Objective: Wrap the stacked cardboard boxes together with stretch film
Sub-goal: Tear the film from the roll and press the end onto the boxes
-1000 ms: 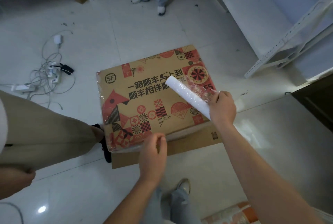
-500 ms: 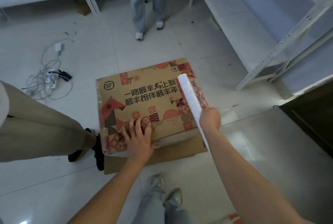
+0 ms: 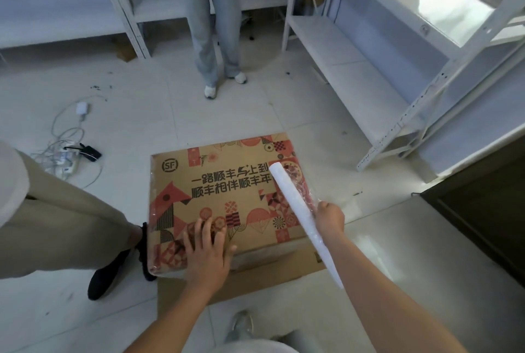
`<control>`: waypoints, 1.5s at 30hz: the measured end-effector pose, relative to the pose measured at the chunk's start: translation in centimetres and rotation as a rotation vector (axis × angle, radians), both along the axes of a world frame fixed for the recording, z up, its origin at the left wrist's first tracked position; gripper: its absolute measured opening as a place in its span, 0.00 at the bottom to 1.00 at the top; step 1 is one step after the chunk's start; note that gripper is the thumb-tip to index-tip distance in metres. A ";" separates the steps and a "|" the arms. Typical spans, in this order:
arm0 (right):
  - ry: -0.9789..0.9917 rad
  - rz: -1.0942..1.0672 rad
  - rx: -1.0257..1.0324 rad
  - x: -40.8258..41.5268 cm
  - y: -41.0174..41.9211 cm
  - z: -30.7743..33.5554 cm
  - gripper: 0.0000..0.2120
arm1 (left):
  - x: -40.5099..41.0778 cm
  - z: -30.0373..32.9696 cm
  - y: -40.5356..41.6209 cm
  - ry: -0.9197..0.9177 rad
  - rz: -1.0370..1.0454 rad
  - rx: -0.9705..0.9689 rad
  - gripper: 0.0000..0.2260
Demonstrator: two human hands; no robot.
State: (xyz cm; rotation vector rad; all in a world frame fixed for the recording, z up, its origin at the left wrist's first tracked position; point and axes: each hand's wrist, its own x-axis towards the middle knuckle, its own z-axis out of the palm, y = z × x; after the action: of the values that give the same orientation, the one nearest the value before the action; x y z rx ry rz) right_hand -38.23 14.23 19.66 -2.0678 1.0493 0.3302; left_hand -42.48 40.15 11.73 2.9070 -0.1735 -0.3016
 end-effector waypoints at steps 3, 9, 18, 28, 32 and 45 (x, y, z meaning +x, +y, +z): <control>-0.033 -0.039 -0.017 0.0 -0.9 0.5 0.18 | -0.2 0.2 -0.8 -0.014 0.055 -0.024 0.26; 0.003 0.019 0.029 0.1 -2.8 -0.1 0.19 | -0.3 3.9 -6.9 0.010 0.260 -0.322 0.20; -0.155 0.025 0.364 -0.9 -7.0 -1.4 0.18 | -1.1 6.2 -25.1 0.453 0.660 -1.179 0.23; -0.111 -0.039 0.544 -0.9 -12.7 -1.5 0.04 | -0.4 6.9 -29.5 0.468 0.642 -1.409 0.11; -0.297 0.104 0.360 -1.9 -13.5 -1.5 0.11 | -0.1 6.3 -30.3 0.422 0.680 -1.429 0.13; -0.026 0.304 0.424 -6.2 -15.2 -9.4 0.09 | -1.9 -3.1 -30.2 1.003 0.915 -1.459 0.25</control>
State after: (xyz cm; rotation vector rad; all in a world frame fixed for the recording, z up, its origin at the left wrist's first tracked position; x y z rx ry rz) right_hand -44.40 -0.97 10.27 -1.8310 0.5819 0.6202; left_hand -44.41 9.96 8.60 0.9923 0.7280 -0.8709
